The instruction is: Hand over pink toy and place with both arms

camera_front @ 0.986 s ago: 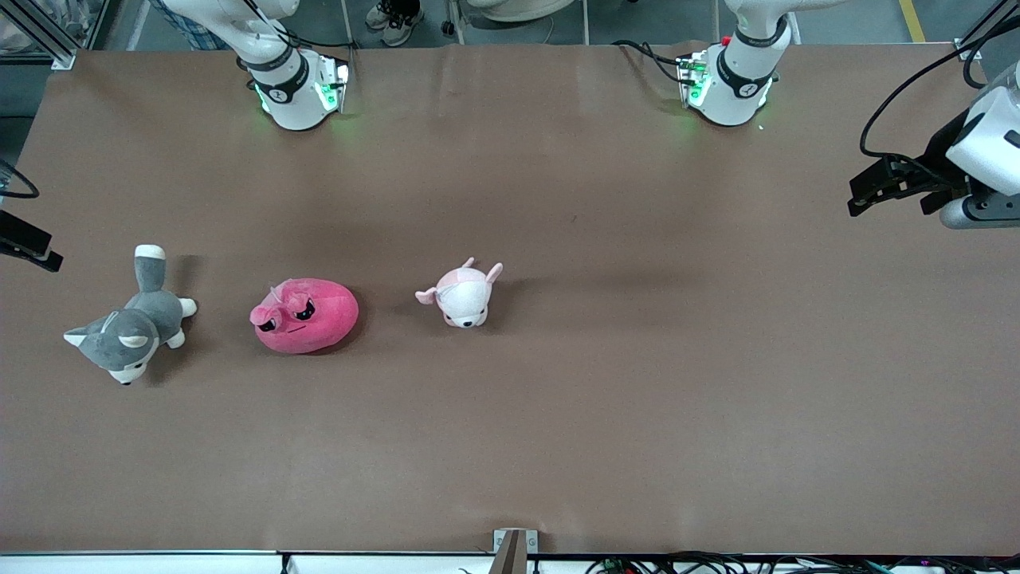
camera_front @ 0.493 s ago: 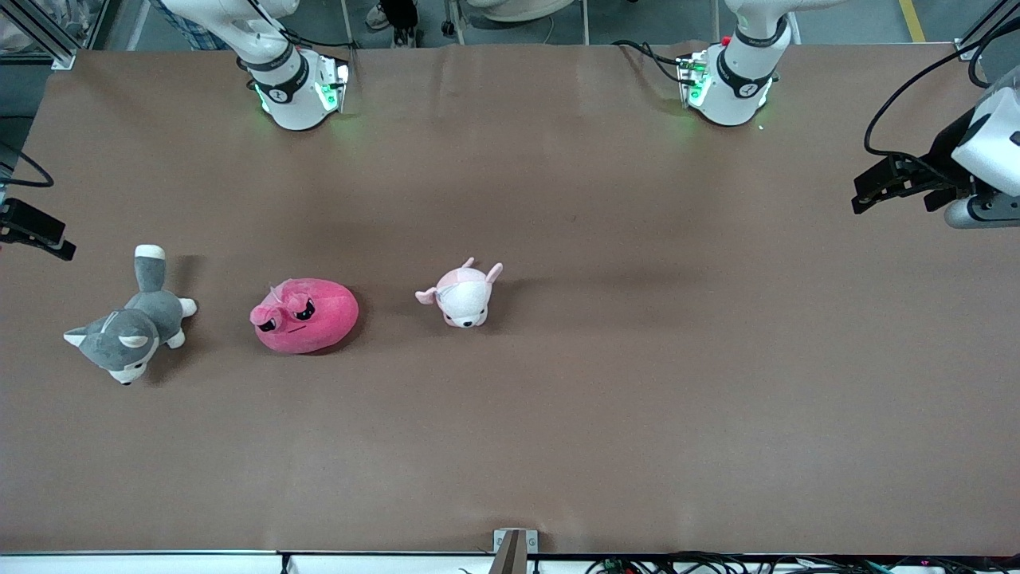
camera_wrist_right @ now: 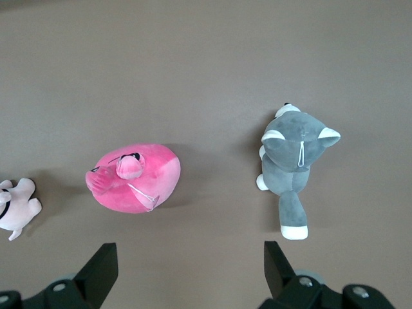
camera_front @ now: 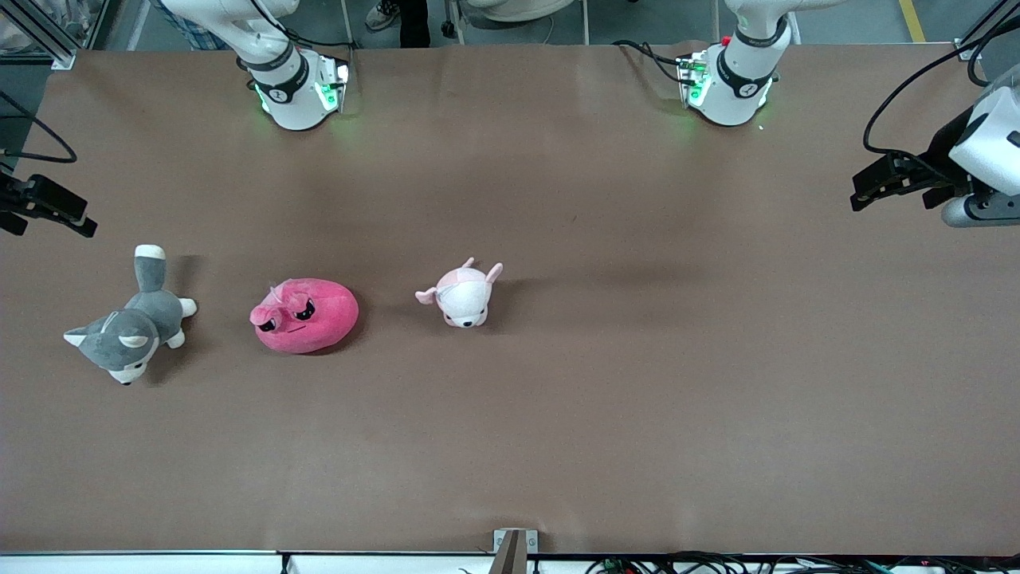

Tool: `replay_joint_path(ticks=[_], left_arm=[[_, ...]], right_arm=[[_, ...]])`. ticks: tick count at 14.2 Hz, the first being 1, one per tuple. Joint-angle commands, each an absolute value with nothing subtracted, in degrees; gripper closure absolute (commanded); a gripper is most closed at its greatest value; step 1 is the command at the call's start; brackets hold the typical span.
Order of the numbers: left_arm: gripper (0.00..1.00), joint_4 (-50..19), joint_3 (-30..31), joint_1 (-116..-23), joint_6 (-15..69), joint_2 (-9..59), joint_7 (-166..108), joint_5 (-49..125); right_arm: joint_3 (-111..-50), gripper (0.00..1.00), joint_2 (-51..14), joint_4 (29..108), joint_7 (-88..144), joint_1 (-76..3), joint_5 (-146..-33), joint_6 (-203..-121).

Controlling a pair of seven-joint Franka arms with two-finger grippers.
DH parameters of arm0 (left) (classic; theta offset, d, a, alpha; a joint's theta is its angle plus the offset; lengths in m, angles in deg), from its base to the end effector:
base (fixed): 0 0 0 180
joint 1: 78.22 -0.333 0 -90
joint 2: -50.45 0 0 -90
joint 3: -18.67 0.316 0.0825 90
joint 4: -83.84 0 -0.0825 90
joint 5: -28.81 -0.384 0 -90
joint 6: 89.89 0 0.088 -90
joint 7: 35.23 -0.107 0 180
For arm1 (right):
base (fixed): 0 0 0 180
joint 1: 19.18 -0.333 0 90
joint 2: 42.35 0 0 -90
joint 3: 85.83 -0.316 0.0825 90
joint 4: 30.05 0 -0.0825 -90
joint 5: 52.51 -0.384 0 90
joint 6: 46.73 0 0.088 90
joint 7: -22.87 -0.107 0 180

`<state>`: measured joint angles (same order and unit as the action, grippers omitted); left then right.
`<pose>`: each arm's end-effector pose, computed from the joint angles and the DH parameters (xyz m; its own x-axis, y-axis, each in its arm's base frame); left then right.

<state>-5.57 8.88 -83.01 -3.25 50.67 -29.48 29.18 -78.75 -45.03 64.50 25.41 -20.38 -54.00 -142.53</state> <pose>0.5451 -0.0486 0.6264 0.9989 0.0128 -0.0449 0.0129 -0.9999 0.0013 0.5466 -0.0553 0.6216 0.9957 -0.0609 0.0695 -0.0590 -0.9978 -0.0287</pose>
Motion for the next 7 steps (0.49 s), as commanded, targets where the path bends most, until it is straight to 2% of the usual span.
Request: replay_joint_path(ticks=[1,7], left_arm=[[0.00,-5.81,8.82,-83.49,-4.02,51.33,-32.40,29.07],[0.00,-4.15,9.79,-83.32,-4.73,51.07,-36.19,28.72]], right_arm=[[-78.71,0.00,-50.26,71.11,24.45,-21.11,-52.51,-144.82],[-78.54,0.00,-50.26,70.67,24.71,-20.94,-50.92,-144.64]])
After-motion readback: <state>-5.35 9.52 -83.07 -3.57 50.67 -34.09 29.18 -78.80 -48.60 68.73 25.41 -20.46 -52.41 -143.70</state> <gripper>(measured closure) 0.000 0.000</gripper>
